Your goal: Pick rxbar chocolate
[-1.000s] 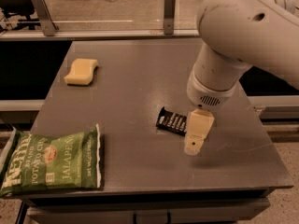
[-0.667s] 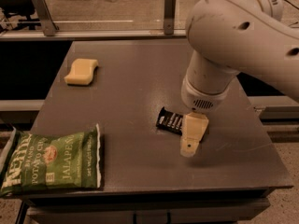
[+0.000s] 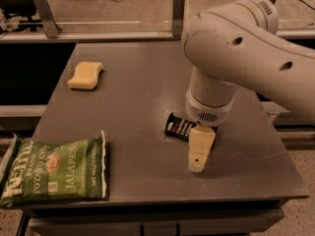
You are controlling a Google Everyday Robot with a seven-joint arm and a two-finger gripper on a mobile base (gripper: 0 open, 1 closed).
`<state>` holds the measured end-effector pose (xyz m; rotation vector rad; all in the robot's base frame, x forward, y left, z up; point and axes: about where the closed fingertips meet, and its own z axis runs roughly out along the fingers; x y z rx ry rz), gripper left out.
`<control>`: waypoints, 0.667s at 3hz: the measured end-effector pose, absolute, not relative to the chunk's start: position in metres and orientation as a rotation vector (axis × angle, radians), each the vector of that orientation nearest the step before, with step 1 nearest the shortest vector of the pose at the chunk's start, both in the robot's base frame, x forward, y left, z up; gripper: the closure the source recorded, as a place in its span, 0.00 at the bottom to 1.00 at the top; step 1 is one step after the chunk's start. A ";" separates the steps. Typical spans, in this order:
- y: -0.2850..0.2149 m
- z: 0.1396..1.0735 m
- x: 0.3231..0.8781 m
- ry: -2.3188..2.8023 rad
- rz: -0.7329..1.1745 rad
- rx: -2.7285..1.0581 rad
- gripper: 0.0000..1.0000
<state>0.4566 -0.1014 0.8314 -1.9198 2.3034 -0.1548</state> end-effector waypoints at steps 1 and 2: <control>-0.106 0.822 0.458 2.311 -0.152 -1.936 0.18; -0.106 0.823 0.457 2.308 -0.154 -1.936 0.42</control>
Offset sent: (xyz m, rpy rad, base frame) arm 0.0008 -0.0042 -0.0084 -0.0079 0.0123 0.0039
